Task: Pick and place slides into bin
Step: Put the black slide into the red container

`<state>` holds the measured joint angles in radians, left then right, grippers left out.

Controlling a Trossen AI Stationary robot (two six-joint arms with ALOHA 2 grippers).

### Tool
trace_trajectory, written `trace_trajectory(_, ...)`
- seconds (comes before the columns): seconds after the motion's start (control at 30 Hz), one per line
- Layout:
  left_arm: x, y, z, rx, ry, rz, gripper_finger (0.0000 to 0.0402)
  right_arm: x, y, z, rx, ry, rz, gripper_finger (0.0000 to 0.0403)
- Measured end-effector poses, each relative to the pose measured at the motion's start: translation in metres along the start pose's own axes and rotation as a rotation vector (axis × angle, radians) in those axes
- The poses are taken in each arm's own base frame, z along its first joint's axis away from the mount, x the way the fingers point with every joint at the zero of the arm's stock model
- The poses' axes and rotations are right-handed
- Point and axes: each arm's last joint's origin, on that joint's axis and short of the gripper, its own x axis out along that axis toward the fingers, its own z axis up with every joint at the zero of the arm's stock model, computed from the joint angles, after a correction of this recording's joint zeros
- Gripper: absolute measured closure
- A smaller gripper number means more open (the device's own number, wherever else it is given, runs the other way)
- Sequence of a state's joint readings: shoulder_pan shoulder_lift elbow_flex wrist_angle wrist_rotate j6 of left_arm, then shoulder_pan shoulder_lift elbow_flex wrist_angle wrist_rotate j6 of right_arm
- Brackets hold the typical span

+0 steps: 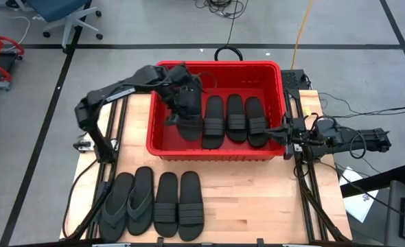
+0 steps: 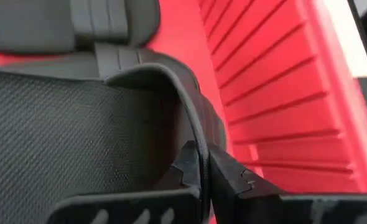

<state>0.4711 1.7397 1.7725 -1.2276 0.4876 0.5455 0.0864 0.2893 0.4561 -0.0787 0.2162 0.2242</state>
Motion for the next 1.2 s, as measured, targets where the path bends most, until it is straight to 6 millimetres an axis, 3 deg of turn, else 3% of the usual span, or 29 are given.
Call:
trace_trajectory(0.47,0.028,0.065,-0.030,-0.073,0.005,-0.141,0.0400,0.000,-0.002,0.003,0.030,-0.041,-0.067,0.0392)
trace_trajectory(0.87,0.049,0.086,-0.045,-0.166,-0.014,-0.285,0.0400,0.000,0.000,0.009,0.048,-0.103,-0.053,0.0392)
trace_trajectory(1.2,0.069,0.099,-0.050,-0.212,0.027,-0.275,0.0400,-0.001,0.000,0.012,0.056,-0.130,-0.046,0.0392)
